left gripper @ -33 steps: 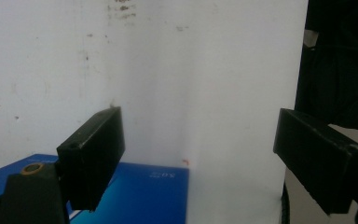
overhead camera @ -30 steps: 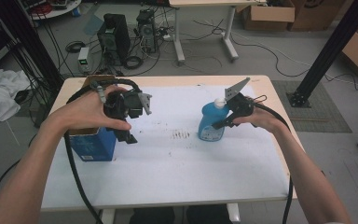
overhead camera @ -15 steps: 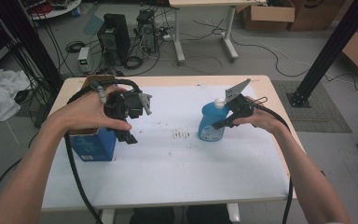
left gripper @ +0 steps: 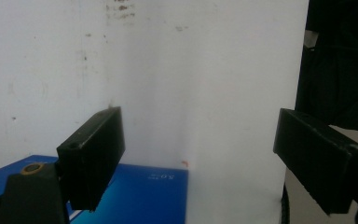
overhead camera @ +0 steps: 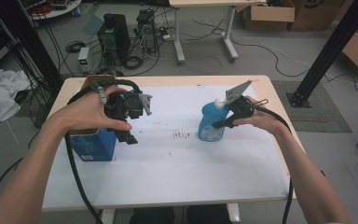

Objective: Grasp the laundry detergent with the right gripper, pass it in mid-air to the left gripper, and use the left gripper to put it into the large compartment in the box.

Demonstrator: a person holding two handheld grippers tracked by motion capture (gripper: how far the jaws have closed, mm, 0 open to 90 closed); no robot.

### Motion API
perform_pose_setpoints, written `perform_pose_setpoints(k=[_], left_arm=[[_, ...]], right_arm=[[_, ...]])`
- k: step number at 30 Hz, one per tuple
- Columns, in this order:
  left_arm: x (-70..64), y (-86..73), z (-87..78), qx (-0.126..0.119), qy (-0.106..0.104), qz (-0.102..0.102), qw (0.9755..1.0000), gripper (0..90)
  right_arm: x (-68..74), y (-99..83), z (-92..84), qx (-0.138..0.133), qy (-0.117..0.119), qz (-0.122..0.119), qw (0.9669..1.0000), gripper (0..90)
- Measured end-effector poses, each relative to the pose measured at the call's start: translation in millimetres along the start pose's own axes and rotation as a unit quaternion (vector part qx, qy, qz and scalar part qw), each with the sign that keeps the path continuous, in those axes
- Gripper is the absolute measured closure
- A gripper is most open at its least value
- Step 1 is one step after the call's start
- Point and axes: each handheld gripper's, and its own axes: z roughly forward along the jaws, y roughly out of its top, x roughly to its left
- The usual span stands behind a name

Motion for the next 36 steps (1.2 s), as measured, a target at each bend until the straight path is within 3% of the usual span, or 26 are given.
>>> perform_pose_setpoints(k=[13,25,36], left_arm=[[0.1,-2.5,-0.2,-0.003,0.000,-0.004,1.0000,17.1],[0.5,-2.9,-0.7,-0.005,0.002,-0.006,1.0000,17.1],[5.3,1.7,-9.1,-0.027,0.004,-0.013,0.9995,17.1]], right_arm=[[-0.1,-1.9,-0.3,-0.009,-0.001,-0.010,0.9999,46.0],[-1.1,-3.8,-1.1,-0.017,-0.004,0.003,0.9998,46.1],[13.9,16.8,-9.6,-0.018,-0.008,-0.007,0.9998,46.1]])
